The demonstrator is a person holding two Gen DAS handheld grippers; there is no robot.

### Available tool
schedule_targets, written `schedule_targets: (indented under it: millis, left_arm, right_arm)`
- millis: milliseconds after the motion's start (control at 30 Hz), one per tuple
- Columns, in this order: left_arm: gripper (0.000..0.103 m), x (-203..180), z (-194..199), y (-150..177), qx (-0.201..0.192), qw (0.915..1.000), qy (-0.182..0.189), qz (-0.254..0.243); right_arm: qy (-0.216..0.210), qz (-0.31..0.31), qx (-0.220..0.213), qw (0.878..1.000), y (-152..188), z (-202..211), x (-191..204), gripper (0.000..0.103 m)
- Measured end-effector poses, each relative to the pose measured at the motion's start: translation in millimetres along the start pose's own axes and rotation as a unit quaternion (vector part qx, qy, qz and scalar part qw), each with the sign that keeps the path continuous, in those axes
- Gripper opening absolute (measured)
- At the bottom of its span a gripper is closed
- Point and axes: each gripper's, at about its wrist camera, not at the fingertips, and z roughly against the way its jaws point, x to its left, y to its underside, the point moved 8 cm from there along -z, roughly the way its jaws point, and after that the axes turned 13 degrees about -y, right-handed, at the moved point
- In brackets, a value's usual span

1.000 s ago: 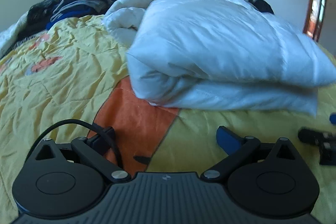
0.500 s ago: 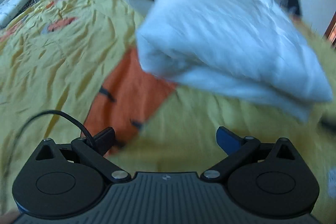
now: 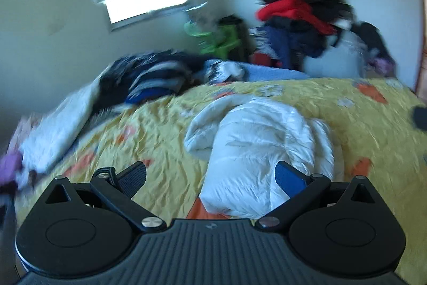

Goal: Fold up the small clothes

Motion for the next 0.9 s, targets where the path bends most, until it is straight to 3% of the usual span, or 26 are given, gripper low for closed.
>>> schedule_targets:
  millis: [67, 167, 333, 467, 600, 767, 900]
  left_arm:
    - [0.103, 3, 2, 4, -0.02, 0.9989, 0.042, -0.006]
    - [0.103, 10, -7, 7, -0.026, 0.9982, 0.054, 0.004]
    - [0.103, 26, -4, 9, -0.095, 0.9941, 0.05, -0.013]
    - [0.103, 31, -11, 17, -0.072, 0.9928, 0.092, 0.028]
    - [0.103, 22, -20, 32, -0.064, 0.9952, 0.072, 0.012]
    - [0.103, 20, -18, 45, -0.057, 0.9946, 0.085, 0.019]
    - [0.103, 21, -16, 55, -0.052, 0.9954, 0.079, 0.016]
  right_arm:
    - [0.007, 0.014, -0.002, 1.0, 3, 1, 11, 0.102]
    - [0.034, -0.013, 0.005, 0.999, 11, 4, 10, 0.103]
    - [0.046, -0.032, 0.015, 0.998, 37, -4, 13, 0.102]
    - [0.02, -0.036, -0.011, 0.999, 52, 0, 17, 0.103]
    - [0.027, -0.035, -0.024, 0.999, 60, -9, 15, 0.102]
    - [0.059, -0.05, -0.048, 0.996, 69, 2, 16, 0.102]
    - [0.052, -0.031, -0.025, 0.998, 84, -8, 29, 0.102]
